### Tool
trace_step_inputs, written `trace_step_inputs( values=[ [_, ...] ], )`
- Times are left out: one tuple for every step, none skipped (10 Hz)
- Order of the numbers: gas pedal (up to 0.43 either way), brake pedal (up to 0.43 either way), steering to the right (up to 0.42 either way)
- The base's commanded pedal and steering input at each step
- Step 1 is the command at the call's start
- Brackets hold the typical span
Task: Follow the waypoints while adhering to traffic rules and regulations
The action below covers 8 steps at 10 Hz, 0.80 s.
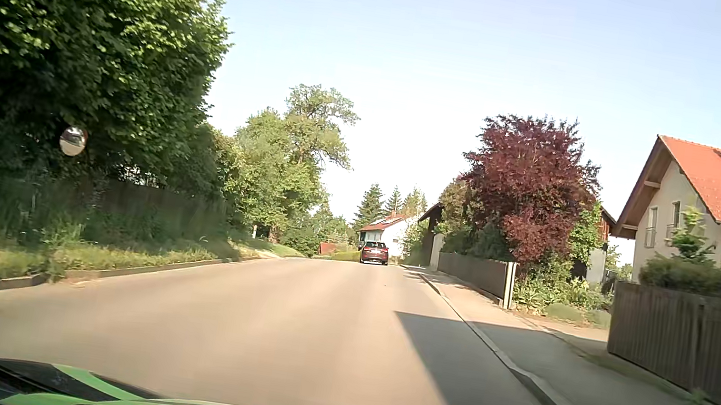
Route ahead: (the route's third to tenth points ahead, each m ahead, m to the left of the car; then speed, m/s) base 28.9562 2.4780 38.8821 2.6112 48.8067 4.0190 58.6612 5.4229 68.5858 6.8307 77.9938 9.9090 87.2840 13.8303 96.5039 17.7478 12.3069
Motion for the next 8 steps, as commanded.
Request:
trace_step_inputs(
  values=[
    [0.098, 0.0, 0.003],
    [0.11, 0.0, 0.002],
    [0.13, 0.0, -0.001],
    [0.15, 0.0, -0.005],
    [0.157, 0.0, -0.005],
    [0.169, 0.0, -0.005],
    [0.177, 0.0, -0.005],
    [0.169, 0.0, -0.005]
  ],
)
